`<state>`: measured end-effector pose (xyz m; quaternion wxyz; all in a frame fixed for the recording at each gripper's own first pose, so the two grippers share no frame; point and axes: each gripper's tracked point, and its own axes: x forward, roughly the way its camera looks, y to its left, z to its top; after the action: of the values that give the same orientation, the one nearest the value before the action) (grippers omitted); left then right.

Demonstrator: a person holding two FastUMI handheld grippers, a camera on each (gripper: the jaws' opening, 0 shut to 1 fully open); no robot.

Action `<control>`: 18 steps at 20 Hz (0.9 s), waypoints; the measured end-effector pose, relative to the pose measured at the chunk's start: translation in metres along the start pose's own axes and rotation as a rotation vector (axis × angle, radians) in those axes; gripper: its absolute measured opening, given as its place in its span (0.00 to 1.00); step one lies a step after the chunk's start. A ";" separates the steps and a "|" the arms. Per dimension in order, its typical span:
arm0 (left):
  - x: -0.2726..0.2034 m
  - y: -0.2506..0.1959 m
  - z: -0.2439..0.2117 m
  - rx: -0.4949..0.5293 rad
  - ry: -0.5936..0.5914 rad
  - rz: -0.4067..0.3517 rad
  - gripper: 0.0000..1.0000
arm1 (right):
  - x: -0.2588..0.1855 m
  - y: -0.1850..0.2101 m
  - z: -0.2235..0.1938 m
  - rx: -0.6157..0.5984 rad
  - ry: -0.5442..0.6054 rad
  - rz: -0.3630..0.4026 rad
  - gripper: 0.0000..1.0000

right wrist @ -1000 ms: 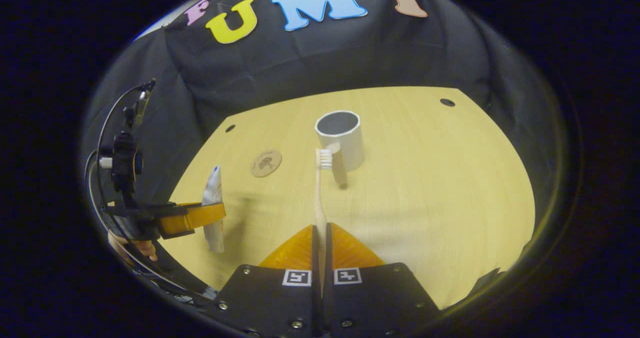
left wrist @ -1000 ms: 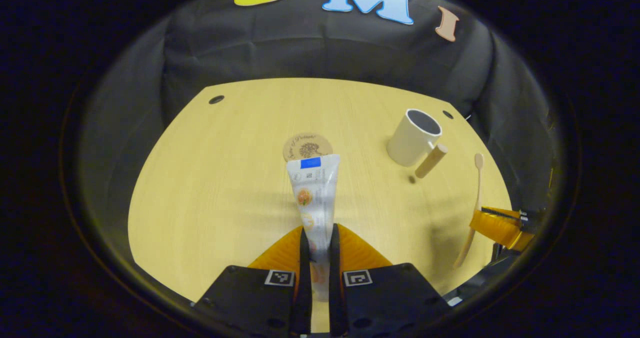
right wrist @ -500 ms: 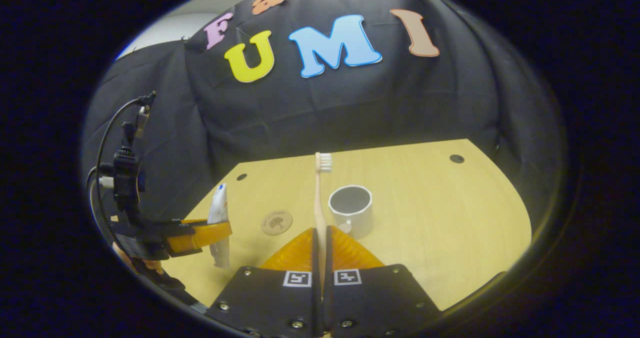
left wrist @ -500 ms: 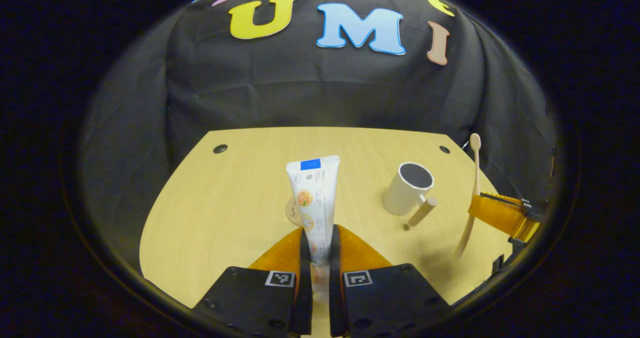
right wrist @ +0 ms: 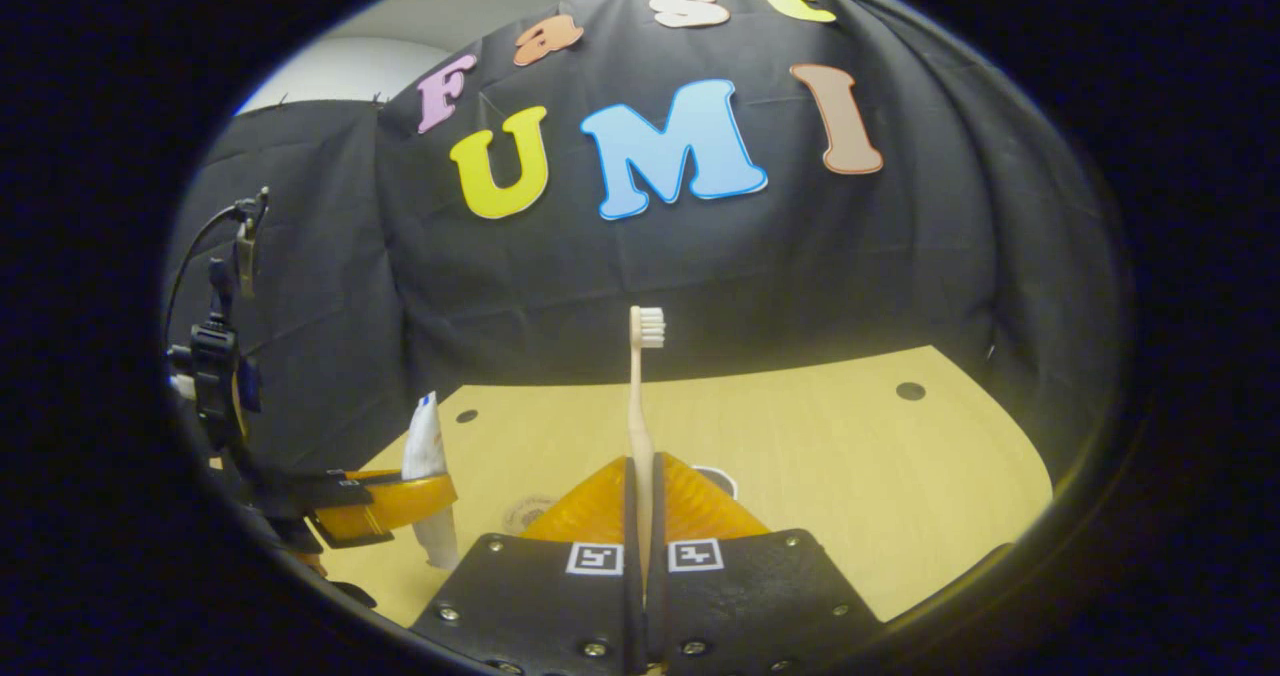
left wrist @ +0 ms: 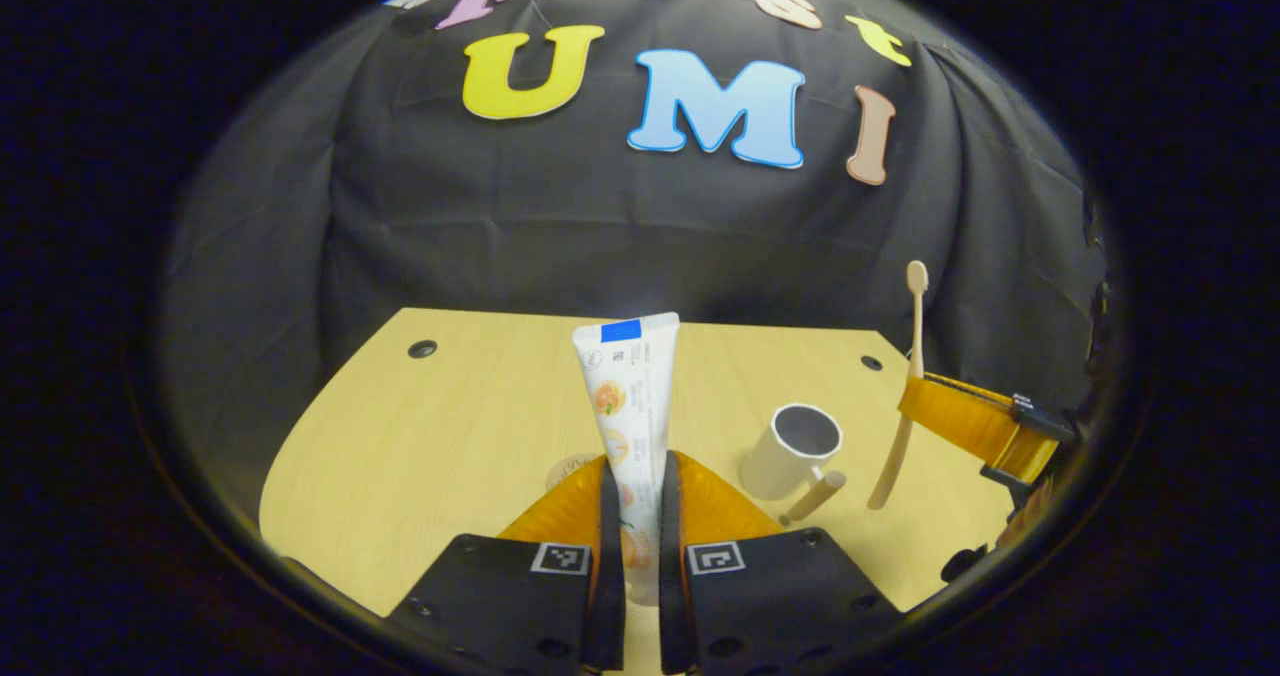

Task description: Put the toothbrush and toothpaste on the desktop into the cup, then pick up the cup and place it on the coaster on the desktop.

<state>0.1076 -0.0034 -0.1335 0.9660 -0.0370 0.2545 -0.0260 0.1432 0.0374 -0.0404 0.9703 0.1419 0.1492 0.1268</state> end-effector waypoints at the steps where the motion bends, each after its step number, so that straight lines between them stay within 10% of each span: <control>1: 0.001 -0.001 0.008 -0.005 -0.027 -0.005 0.21 | 0.005 -0.001 0.006 -0.002 -0.016 -0.003 0.02; 18: 0.014 -0.016 0.061 0.009 -0.180 -0.039 0.21 | 0.099 -0.027 -0.005 -0.102 -0.004 -0.076 0.03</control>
<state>0.1493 -0.0167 -0.0860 0.9845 -0.0398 0.1657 -0.0424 0.2384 0.0424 -0.0780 0.9806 0.0868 0.1461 0.0973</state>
